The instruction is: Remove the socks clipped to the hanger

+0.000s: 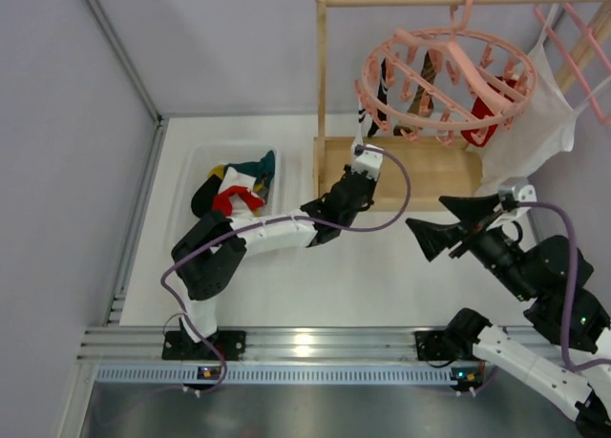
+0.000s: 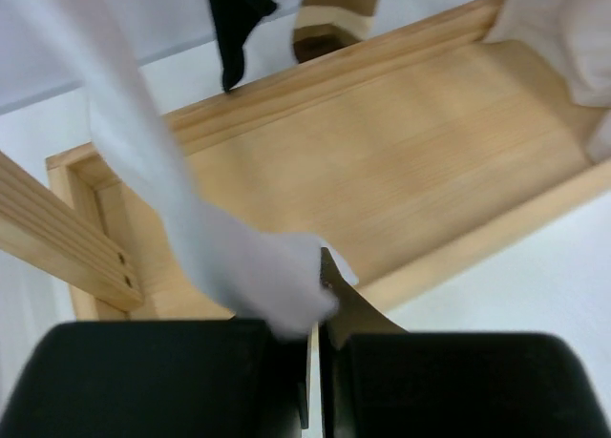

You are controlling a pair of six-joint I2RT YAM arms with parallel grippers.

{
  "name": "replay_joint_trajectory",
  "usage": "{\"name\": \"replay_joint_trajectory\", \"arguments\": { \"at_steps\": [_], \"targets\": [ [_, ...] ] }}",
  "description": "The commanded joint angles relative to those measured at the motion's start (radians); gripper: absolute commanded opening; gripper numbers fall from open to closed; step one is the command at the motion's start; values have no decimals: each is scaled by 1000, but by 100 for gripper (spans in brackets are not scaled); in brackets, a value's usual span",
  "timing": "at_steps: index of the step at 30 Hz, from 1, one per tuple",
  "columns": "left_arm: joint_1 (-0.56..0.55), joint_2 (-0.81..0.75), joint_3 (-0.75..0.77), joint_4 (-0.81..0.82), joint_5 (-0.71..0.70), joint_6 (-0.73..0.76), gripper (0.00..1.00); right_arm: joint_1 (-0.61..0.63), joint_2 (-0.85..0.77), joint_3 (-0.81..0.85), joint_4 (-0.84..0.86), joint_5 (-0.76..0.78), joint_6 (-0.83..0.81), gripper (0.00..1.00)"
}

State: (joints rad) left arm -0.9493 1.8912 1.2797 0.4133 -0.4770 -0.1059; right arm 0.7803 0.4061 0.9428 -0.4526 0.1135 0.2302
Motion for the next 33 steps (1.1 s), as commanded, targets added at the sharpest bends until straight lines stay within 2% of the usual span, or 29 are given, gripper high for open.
{"name": "replay_joint_trajectory", "arguments": {
  "at_steps": [1,6,13,19,27,29,33],
  "targets": [
    [-107,-75,-32,65,-95,1,0,-12,5,97,19,112,55,99],
    [-224,-63,-5,62,-205,41,0,-10,63,201,-63,84,40,100],
    [-364,-12,59,62,-284,124,0,-12,207,382,-168,94,3,97],
    [-454,58,144,61,-393,245,0,-12,405,534,-302,218,-43,88],
    [-494,127,223,59,-411,351,0,-12,620,704,-455,370,-55,76],
    [-500,169,253,59,-411,393,0,-9,663,750,-495,442,-55,72],
    [-516,226,335,59,-402,481,0,34,779,859,-609,629,-55,71]
  ]
}}
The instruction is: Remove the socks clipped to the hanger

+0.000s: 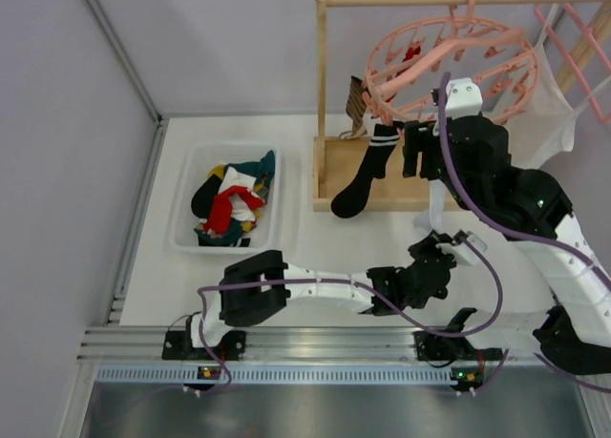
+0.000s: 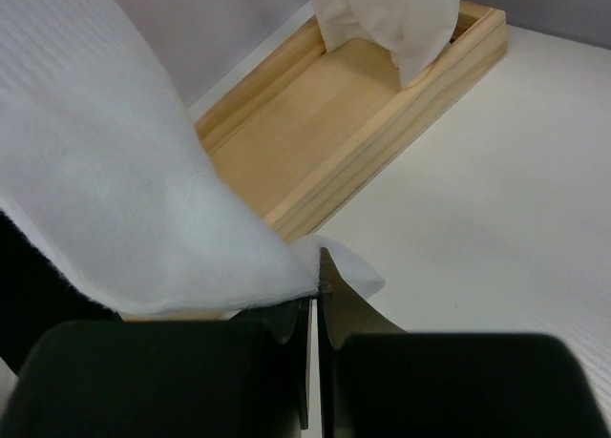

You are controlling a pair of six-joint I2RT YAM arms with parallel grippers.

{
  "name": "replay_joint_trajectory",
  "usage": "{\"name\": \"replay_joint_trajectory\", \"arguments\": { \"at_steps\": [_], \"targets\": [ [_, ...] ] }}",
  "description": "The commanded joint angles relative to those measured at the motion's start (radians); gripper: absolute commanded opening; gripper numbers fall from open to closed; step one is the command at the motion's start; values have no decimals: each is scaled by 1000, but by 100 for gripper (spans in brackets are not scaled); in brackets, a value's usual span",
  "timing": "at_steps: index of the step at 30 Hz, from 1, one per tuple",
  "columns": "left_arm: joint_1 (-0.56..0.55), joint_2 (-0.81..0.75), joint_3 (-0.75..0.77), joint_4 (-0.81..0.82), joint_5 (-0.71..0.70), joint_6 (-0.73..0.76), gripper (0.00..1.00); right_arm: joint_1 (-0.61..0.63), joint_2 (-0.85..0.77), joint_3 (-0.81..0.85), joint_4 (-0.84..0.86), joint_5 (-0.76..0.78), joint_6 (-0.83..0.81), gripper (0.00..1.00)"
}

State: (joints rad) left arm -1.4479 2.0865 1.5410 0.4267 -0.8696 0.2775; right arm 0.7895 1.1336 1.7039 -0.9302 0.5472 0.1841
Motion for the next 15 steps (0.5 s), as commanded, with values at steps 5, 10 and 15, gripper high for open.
{"name": "replay_joint_trajectory", "arguments": {
  "at_steps": [5,10,15],
  "targets": [
    [-22,66,136,46,0,137,0,82,133,134,-225,462,21,71],
    [-25,79,172,46,15,161,0,88,157,91,-231,641,31,70],
    [-29,87,191,46,23,163,0,76,155,39,-158,698,-21,69]
  ]
}}
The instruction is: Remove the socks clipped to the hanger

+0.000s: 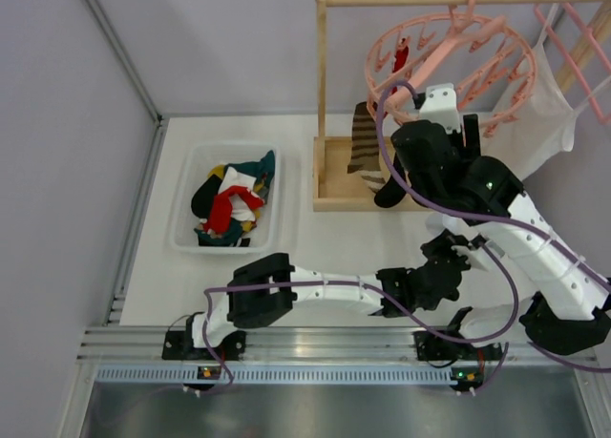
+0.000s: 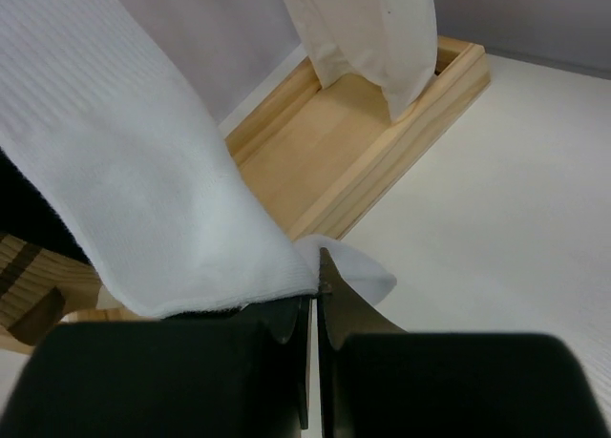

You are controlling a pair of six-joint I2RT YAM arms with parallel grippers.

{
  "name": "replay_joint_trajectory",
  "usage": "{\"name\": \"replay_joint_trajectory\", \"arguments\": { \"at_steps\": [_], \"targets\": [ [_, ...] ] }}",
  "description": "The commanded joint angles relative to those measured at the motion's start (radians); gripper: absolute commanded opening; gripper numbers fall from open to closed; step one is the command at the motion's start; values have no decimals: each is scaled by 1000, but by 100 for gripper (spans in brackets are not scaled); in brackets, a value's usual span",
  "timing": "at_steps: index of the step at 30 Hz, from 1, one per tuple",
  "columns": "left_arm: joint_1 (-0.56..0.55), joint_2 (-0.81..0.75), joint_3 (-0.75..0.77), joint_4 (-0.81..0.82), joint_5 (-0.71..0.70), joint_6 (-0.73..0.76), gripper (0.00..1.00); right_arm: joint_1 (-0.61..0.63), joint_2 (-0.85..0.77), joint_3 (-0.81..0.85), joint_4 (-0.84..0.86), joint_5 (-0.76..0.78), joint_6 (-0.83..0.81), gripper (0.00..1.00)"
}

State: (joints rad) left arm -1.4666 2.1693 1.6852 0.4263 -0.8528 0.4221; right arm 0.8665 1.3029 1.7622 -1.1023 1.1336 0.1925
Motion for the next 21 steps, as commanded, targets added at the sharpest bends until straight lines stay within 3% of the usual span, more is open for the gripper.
{"name": "replay_joint_trajectory", "arguments": {
  "at_steps": [1,21],
  "targets": [
    [-11,6,48,46,8,18,0,-20,-14,-27,28,114,-39,70],
    [-24,-12,36,46,20,-16,0,-150,-108,-290,593,104,-330,61]
  ]
}}
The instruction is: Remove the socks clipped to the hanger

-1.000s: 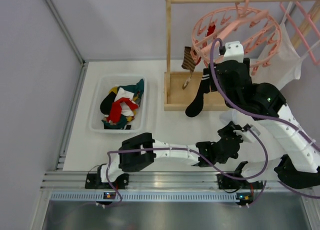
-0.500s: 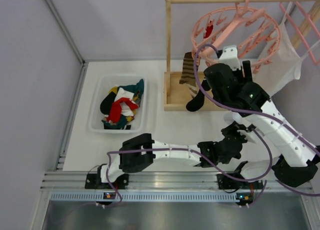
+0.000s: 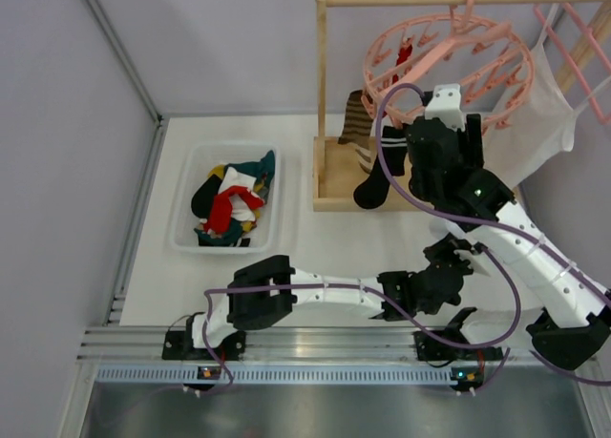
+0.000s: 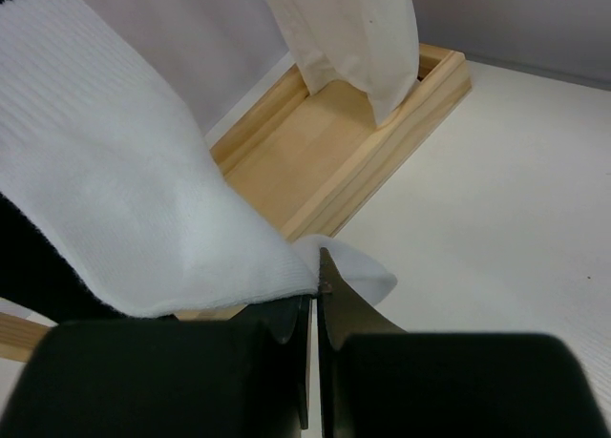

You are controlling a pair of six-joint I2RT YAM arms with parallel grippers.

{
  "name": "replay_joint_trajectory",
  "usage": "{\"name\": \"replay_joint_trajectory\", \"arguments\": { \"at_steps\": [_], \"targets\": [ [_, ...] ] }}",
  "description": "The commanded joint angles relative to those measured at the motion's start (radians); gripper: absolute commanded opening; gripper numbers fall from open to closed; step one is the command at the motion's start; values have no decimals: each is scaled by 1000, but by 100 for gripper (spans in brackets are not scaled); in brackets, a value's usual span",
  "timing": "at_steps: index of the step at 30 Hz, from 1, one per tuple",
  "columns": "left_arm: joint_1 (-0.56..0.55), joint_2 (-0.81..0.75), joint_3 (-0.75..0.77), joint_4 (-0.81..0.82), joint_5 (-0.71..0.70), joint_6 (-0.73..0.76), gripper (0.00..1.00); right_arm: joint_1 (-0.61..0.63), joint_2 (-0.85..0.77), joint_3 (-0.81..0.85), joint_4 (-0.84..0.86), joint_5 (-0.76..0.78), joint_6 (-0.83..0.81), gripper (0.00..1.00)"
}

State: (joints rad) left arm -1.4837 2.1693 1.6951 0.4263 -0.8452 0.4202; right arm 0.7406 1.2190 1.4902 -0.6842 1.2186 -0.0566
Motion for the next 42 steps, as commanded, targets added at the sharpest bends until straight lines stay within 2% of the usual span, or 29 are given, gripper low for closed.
{"name": "replay_joint_trajectory", "arguments": {
  "at_steps": [1,4,11,18,22,27,34,39,42],
  "targets": [
    [-7,-16,26,46,14,-17,0,-36,-27,-25,199,19,-98,60],
    [-9,-16,25,48,20,-23,0,-66,-27,-51,271,15,-143,59],
    [-10,-12,40,48,24,-18,0,-86,13,-50,290,-5,-149,59],
    [-10,-22,35,46,26,-27,0,-98,14,-62,341,-10,-167,53],
    [-12,-25,32,46,26,-29,0,-101,7,-77,341,-19,-158,46],
    [-12,-22,34,46,28,-32,0,-101,5,-84,339,-22,-155,42],
    [-12,-20,29,48,21,-34,0,-102,-3,-90,341,-36,-152,27],
    [-12,-22,18,46,21,-44,0,-102,-19,-93,336,-63,-129,23],
    [-12,-28,-1,46,29,-60,0,-106,-22,-91,336,-80,-112,14]
  ]
}}
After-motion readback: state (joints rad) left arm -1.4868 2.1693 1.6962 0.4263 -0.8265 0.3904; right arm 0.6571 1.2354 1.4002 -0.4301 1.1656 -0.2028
